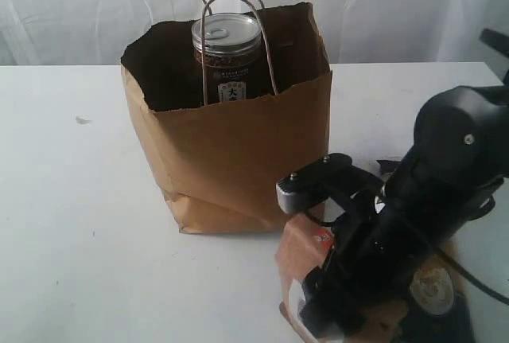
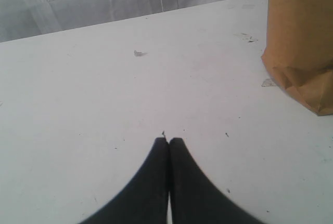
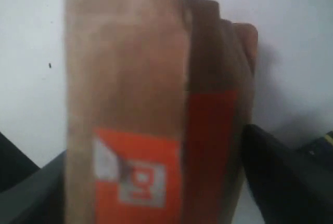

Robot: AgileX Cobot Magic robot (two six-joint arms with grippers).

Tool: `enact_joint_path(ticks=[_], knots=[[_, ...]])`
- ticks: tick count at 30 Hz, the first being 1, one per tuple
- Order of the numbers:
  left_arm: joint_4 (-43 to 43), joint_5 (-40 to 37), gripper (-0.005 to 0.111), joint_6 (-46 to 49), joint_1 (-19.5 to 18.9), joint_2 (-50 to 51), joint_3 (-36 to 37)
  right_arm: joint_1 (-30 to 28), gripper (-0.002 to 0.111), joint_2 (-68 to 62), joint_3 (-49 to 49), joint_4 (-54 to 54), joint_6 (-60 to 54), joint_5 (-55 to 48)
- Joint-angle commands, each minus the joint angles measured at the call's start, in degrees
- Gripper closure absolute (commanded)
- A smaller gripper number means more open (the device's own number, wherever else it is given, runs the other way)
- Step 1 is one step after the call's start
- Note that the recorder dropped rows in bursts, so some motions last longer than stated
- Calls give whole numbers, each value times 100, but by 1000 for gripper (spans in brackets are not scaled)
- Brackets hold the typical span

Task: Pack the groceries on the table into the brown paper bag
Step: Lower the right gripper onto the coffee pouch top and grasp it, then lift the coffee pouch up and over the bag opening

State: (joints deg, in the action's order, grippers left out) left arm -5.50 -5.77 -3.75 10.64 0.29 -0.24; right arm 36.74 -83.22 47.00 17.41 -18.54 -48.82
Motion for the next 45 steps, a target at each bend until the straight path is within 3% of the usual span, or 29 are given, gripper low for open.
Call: enact_joint_path(ticks=[1, 3, 5, 6, 9, 10, 19, 27, 33, 45], knots=[[3, 17, 107, -7, -18, -29, 24, 48, 40, -340, -37, -66, -48, 66], [3, 17, 107, -7, -18, -29, 24, 48, 45, -439, -37, -66, -48, 66], [3, 17, 107, -7, -18, -29, 24, 48, 56, -514, -37, -66, -48, 66], [3, 17, 107, -7, -18, -29, 24, 48, 64, -525, -37, -66, -33, 66], [3, 17, 107, -7, -18, -29, 24, 109, 102, -398, -37, -14, -33, -17], [3, 17, 107, -7, -18, -29, 24, 150, 107, -275, -24, -14, -18, -11], [3, 17, 107, -7, -18, -29, 24, 212, 107, 1262, 805, 102, 164, -682], [3, 17, 107, -7, -18, -29, 24, 212, 107, 1931, 2582, -428, 784, -1378], [3, 17, 107, -7, -18, -29, 24, 212, 108, 1792, 3553, -1371, 1712, -1187], [3, 17, 107, -7, -18, -29, 24, -124, 108, 673, 4873, -1431, 2051, -606]])
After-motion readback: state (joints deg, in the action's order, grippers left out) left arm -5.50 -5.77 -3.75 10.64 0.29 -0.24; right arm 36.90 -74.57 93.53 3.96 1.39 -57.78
